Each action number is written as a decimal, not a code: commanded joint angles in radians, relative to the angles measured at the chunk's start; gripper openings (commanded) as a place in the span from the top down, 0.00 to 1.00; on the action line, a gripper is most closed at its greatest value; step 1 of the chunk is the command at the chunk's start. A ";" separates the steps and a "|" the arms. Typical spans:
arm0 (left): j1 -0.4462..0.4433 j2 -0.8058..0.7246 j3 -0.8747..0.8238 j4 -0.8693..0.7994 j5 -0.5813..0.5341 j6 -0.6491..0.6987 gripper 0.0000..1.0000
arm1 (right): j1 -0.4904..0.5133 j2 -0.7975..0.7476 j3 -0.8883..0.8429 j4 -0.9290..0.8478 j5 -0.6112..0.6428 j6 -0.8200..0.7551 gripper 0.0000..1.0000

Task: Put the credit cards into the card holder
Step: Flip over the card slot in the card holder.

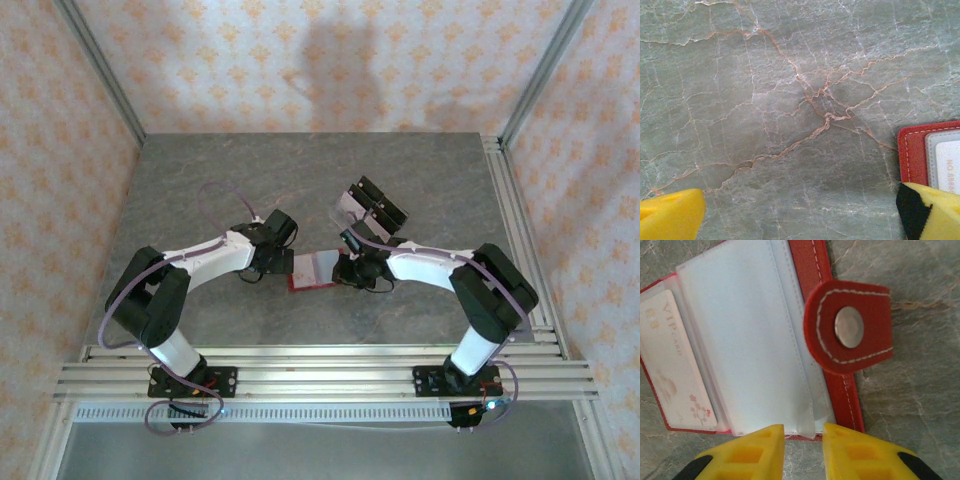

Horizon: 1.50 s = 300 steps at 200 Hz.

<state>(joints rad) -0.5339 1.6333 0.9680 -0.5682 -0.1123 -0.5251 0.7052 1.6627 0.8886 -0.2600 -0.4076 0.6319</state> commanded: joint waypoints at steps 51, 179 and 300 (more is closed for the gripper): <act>0.009 -0.013 -0.011 0.001 -0.028 0.001 0.00 | -0.001 0.001 0.019 0.005 0.011 0.003 0.81; 0.017 -0.049 0.003 -0.018 -0.030 -0.003 0.00 | 0.005 -0.042 0.073 -0.037 -0.028 -0.034 1.00; 0.020 -0.100 0.009 -0.038 -0.038 -0.050 0.00 | 0.089 0.135 0.276 -0.042 -0.131 -0.059 1.00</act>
<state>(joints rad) -0.5224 1.5650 0.9661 -0.5724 -0.1123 -0.5423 0.7666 1.7473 1.1141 -0.2981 -0.4969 0.5865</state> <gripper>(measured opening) 0.997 0.041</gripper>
